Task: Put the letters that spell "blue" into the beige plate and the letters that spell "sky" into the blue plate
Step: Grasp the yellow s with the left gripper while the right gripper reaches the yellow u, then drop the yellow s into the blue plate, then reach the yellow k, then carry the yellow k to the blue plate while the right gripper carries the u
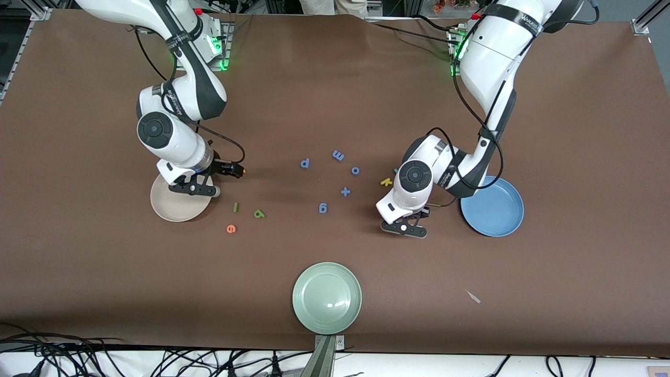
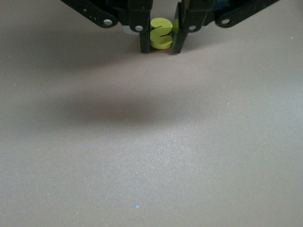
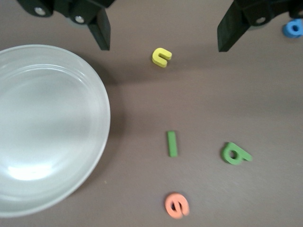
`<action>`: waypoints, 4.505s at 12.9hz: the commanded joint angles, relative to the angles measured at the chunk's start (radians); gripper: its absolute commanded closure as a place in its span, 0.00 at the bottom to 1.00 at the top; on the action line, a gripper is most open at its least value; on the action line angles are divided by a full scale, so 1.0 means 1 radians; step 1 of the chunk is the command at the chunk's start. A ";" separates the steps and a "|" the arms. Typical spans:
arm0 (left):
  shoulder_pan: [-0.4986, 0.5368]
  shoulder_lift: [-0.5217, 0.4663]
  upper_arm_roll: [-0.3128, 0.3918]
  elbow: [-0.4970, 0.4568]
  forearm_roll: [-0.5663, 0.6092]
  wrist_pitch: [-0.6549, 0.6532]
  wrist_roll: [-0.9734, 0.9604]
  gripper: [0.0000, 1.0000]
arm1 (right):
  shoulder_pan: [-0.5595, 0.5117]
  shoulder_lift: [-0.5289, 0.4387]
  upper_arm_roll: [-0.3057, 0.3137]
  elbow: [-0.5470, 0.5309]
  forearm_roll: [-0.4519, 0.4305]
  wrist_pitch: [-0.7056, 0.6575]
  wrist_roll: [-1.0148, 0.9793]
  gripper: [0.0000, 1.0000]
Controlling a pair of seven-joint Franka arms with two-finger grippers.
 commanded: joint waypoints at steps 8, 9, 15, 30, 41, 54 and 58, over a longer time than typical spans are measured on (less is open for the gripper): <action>0.202 -0.153 0.014 -0.003 0.056 -0.305 0.409 1.00 | -0.024 0.086 0.063 -0.155 0.014 0.323 0.022 0.06; 0.233 -0.151 0.013 -0.011 0.059 -0.313 0.447 1.00 | -0.024 0.096 0.063 -0.155 0.013 0.336 0.022 0.10; 0.276 -0.144 0.011 -0.092 0.110 -0.321 0.466 0.01 | -0.024 0.124 0.063 -0.156 0.010 0.357 0.022 0.41; 0.092 -0.078 -0.239 -0.140 0.002 -0.042 0.230 0.00 | -0.022 0.054 0.134 -0.165 0.013 0.269 0.157 0.42; 0.107 -0.108 -0.239 -0.253 0.077 0.051 0.211 0.97 | -0.025 0.034 0.150 -0.213 -0.007 0.261 0.171 0.34; 0.448 -0.236 -0.236 -0.195 0.077 -0.218 0.702 1.00 | -0.028 0.081 0.130 -0.230 -0.024 0.345 0.155 0.46; 0.520 -0.202 -0.236 -0.213 0.077 -0.216 0.767 0.96 | -0.028 0.081 0.130 -0.244 -0.024 0.362 0.149 0.65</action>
